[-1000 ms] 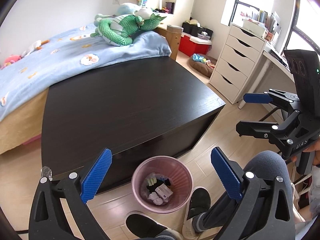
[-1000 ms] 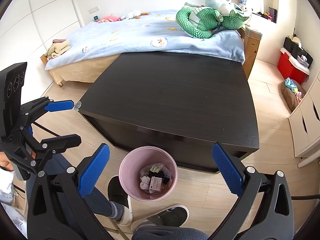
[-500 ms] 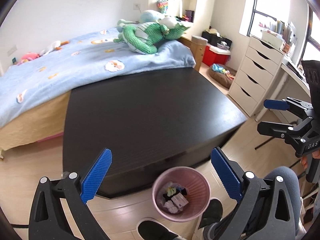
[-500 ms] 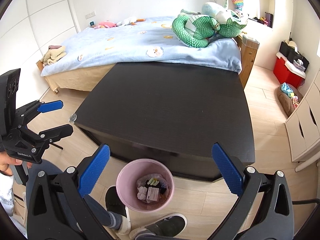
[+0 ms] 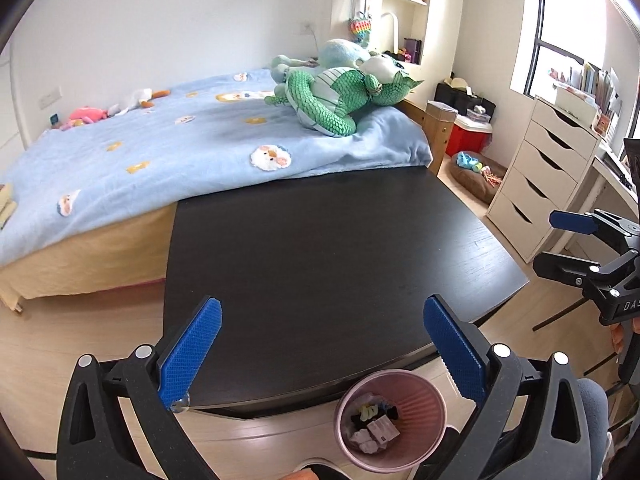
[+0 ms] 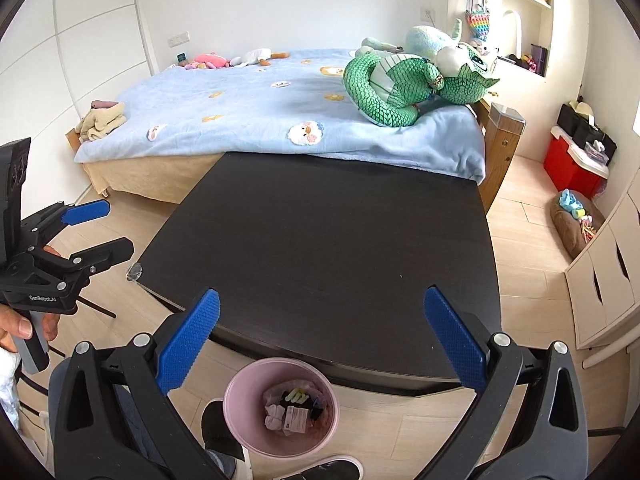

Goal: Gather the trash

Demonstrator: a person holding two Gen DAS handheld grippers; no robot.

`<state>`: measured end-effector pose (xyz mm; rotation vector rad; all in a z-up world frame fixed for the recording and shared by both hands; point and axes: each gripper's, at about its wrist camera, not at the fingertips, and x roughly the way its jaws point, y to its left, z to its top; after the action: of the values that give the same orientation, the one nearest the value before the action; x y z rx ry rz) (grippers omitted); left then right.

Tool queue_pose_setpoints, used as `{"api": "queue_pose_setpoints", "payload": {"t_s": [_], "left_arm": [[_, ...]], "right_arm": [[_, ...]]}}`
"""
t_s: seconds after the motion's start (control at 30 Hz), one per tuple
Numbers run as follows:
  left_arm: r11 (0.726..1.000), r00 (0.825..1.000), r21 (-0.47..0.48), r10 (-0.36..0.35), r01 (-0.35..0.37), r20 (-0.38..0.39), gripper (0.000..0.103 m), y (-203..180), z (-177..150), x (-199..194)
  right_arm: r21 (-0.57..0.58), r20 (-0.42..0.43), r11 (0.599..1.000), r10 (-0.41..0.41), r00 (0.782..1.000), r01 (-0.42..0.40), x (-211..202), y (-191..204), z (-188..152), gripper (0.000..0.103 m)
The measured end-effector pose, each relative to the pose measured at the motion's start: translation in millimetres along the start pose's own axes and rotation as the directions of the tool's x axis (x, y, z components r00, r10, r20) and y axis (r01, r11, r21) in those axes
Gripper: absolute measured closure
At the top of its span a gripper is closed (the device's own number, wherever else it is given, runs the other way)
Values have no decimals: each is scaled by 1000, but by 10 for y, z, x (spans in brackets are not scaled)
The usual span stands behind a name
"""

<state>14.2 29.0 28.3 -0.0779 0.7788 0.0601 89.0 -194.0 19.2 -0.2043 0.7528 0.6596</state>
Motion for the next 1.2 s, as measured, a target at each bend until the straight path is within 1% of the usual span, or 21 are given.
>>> {"api": "queue_pose_setpoints", "payload": {"t_s": [0.33,0.4,0.43,0.67,1.2], "left_arm": [[1000,1000,-22,3,-3,-1,6,37,39,-5],[999,999,-14,52,-52,12,6,26,39,-15],[999,999,-7,54,-54,8,6,24,44,-12],[999,999,-20,41,-41,6,6,40,56,-14],[999,1000,-17,29,-29,3,6,31,63,-14]], "right_arm": [[-6,6,1000,6,1000,-6,0,7,58,3],[-4,3,1000,6,1000,-6,5,16,53,3],[-4,1,1000,6,1000,-6,12,22,52,3],[-4,-5,1000,6,1000,-6,26,8,31,3],[-5,-6,1000,3,1000,-3,26,-1,22,3]]}}
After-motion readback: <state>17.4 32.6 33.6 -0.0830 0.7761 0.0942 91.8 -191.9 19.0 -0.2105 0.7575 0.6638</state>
